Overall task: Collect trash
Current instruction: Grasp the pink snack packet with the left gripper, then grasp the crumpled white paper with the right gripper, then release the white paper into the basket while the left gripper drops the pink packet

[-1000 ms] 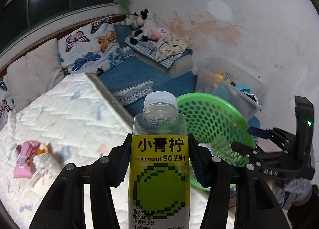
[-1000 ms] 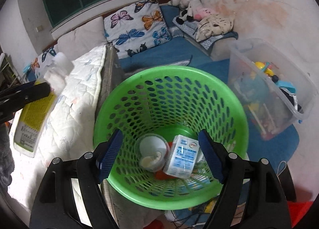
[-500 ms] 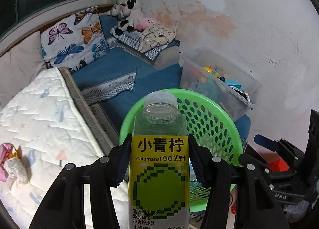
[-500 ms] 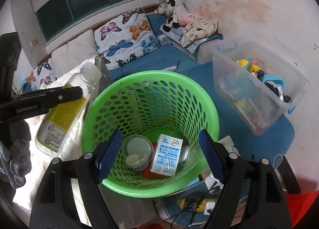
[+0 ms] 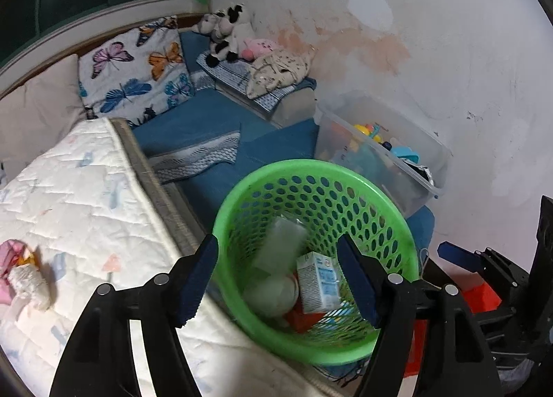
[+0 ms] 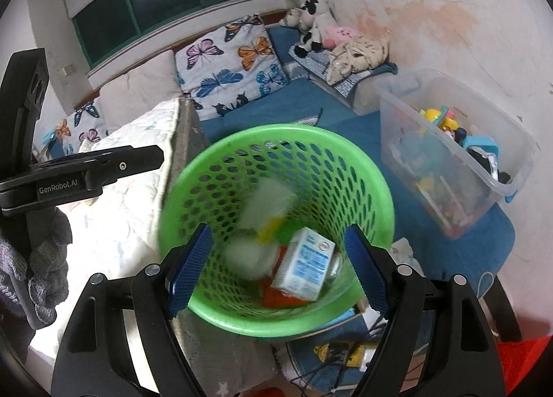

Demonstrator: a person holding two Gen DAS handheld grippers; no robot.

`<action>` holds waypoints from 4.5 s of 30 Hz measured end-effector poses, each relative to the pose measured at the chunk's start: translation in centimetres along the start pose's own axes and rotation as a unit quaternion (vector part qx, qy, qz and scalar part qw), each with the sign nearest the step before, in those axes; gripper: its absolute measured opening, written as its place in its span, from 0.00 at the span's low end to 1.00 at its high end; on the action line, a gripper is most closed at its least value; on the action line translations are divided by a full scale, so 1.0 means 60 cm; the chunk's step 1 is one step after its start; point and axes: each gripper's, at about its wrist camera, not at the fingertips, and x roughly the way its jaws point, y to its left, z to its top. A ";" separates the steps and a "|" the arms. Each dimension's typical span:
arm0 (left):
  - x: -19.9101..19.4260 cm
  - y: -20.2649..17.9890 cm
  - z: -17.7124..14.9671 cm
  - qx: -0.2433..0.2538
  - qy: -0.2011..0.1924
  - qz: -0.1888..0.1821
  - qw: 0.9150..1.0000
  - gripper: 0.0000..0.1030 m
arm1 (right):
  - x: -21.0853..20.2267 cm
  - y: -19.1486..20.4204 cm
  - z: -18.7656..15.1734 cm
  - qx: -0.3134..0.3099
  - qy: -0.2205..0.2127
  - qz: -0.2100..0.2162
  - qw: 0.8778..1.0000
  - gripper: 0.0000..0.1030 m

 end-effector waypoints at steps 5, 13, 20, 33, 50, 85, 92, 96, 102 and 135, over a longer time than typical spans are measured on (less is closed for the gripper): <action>-0.049 0.036 -0.019 -0.005 -0.022 0.023 0.999 0.66 | -0.001 0.042 0.004 -0.021 -0.001 0.018 1.000 0.77; -0.107 0.123 -0.060 -0.036 -0.032 0.068 0.997 0.62 | 0.016 0.124 0.015 -0.051 0.006 0.057 0.997 0.78; -0.149 0.231 -0.101 -0.080 -0.034 0.115 0.990 0.59 | 0.043 0.207 0.022 -0.078 0.022 0.093 0.992 0.78; -0.193 0.437 -0.143 -0.142 -0.027 0.179 0.973 0.55 | 0.129 0.400 0.040 -0.148 0.057 0.158 0.975 0.78; -0.102 0.550 -0.123 -0.129 0.031 0.172 0.976 0.53 | 0.238 0.503 0.050 -0.190 0.092 0.181 0.961 0.77; -0.198 0.558 -0.142 -0.167 -0.056 0.157 0.972 0.41 | 0.350 0.594 0.043 -0.209 0.140 0.200 0.947 0.42; -0.228 0.552 -0.158 -0.175 -0.069 0.157 0.970 0.41 | 0.328 0.585 0.039 -0.200 0.130 0.195 0.952 0.39; -0.238 0.539 -0.165 -0.174 -0.071 0.156 0.970 0.41 | 0.304 0.572 0.037 -0.197 0.122 0.197 0.953 0.39; -0.255 0.507 -0.173 -0.168 -0.078 0.151 0.971 0.41 | 0.258 0.545 0.030 -0.194 0.107 0.193 0.956 0.39; -0.211 0.264 -0.162 -0.092 -0.067 0.071 0.991 0.41 | 0.085 0.291 0.011 -0.115 0.041 0.101 0.987 0.39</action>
